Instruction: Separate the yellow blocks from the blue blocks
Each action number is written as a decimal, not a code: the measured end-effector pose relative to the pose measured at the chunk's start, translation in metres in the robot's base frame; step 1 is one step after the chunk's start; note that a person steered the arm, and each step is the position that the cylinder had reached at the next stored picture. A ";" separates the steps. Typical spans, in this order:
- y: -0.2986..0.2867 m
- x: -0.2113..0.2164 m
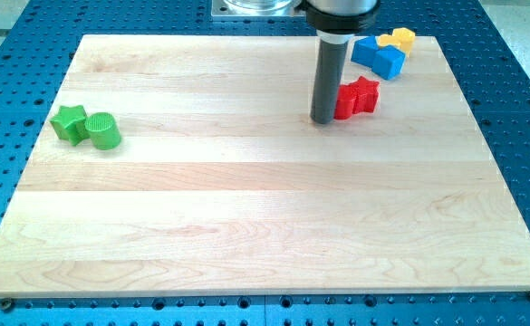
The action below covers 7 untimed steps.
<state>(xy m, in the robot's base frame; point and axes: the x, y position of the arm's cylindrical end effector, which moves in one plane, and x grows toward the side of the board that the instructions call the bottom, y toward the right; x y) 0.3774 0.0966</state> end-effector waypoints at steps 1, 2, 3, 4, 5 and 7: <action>0.041 -0.017; 0.055 0.004; 0.139 -0.013; 0.210 -0.095; 0.212 -0.150; 0.179 -0.180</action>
<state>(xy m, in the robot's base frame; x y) 0.1970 0.2757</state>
